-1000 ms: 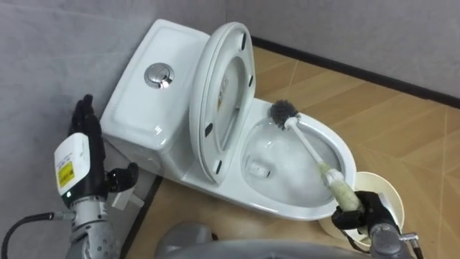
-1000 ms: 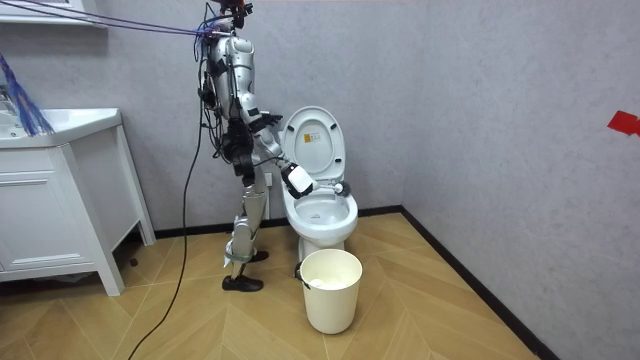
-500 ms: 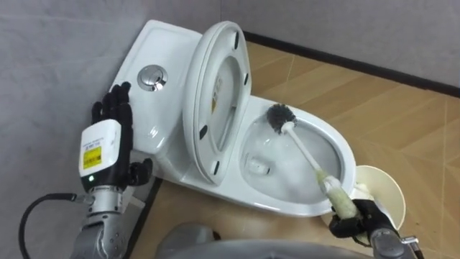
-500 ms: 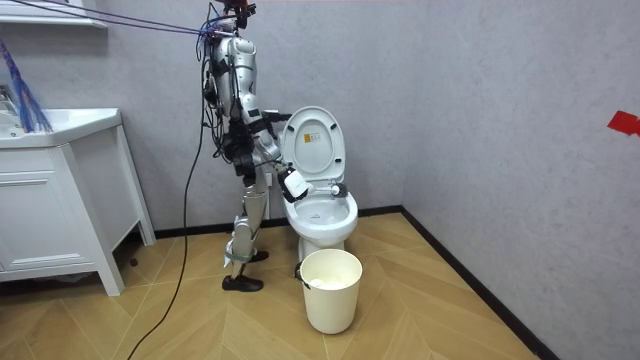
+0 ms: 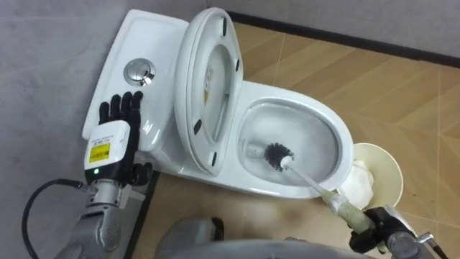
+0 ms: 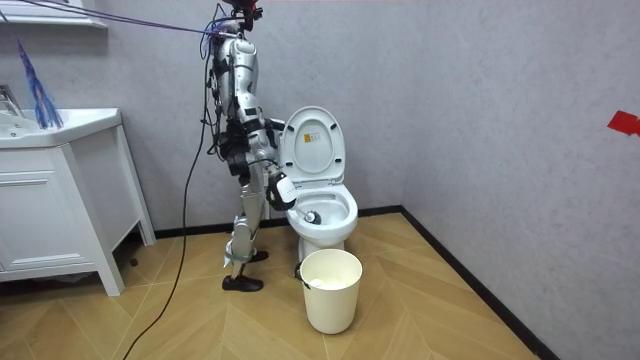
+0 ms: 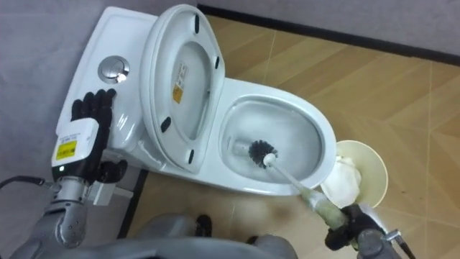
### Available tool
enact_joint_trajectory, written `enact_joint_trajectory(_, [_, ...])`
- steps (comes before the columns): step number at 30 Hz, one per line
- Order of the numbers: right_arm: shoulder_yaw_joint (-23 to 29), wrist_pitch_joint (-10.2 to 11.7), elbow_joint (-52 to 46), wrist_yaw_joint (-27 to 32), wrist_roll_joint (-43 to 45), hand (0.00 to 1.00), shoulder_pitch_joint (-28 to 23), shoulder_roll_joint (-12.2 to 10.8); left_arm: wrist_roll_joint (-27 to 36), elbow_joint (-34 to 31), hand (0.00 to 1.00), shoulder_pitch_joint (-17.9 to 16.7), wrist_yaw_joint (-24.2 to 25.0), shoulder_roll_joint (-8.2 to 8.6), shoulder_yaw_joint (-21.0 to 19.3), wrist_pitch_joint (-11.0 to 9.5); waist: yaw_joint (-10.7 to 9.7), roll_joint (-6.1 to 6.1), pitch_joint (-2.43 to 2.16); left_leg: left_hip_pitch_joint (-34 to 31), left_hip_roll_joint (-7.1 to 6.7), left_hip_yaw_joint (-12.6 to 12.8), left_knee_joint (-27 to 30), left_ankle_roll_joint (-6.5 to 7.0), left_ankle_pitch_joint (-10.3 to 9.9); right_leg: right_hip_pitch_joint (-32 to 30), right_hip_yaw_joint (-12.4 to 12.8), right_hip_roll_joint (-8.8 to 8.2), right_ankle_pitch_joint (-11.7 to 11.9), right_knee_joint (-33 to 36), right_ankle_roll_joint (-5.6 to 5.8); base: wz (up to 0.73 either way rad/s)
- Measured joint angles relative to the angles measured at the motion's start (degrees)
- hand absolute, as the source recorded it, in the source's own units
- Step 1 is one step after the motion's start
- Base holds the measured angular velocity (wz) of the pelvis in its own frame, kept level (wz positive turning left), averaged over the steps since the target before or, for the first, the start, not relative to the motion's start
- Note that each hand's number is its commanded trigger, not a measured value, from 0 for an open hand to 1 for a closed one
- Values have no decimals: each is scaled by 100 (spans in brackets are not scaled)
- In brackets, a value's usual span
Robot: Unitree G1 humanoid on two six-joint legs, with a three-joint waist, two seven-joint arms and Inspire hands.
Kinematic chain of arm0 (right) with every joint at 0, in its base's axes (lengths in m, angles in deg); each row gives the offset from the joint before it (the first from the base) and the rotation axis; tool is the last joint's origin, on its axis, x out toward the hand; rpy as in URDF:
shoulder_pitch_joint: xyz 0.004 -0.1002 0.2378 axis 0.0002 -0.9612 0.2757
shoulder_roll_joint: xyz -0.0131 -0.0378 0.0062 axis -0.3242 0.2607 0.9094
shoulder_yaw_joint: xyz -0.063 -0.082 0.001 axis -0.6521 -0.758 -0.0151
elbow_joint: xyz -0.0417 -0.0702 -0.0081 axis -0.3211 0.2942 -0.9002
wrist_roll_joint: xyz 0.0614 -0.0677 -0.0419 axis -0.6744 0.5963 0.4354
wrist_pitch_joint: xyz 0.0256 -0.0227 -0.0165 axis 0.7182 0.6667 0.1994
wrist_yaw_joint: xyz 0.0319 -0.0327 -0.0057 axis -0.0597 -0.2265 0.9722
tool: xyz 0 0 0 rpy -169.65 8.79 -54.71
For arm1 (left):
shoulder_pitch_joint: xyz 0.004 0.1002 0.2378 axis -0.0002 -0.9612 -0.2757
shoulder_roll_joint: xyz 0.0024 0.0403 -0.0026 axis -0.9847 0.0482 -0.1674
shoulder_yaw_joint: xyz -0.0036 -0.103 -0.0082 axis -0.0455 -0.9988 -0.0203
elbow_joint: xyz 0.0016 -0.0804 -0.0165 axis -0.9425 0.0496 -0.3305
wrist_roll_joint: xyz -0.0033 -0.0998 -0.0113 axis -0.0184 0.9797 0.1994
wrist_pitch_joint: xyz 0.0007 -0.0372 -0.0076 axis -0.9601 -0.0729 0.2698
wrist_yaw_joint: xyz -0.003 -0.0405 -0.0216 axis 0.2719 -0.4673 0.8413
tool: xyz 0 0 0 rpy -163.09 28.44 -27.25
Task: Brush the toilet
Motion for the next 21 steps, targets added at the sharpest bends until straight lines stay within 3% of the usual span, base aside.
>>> enact_joint_trajectory(9, [-300, -195, -268, 84, 717, 100, 99, 130, 6, 127, 0, 342, 193, -17, 4, 5, 32, 79, 8, -522, 36, -28, 272, 16, 15, -543, -57, -44, -24, 412, -32, 1])
enact_joint_trajectory(14, [-621, -238, -461, 307, 1037, 100, 278, 255, 38, 273, 0, 680, 151, -119, 7, 0, 161, -40, 64, -853, 72, 3, 514, 16, 15, -927, -17, -76, -119, 775, -119, -4])
enact_joint_trajectory(17, [-767, -329, -476, 380, 1316, 100, 628, 344, 404, 309, 0, 969, 128, -168, 20, -72, 207, -96, 97, -1181, 71, -55, 736, 0, 27, -1223, -140, -152, -197, 1000, -184, 8])
enact_joint_trajectory(20, [-1098, -403, -465, 538, 1462, 100, 962, 485, 438, 401, 0, 1317, 61, -198, 137, -137, 373, -101, 98, -1482, 73, -113, 942, -9, 35, -1503, -180, -204, -247, 1228, -217, 6])
enact_joint_trajectory(21, [-1199, -413, -467, 580, 1520, 100, 1116, 557, 455, 411, 0, 1456, 52, -216, 169, -175, 486, -148, 125, -1580, 68, -113, 991, -11, 54, -1628, -173, -241, -257, 1329, -235, 0])
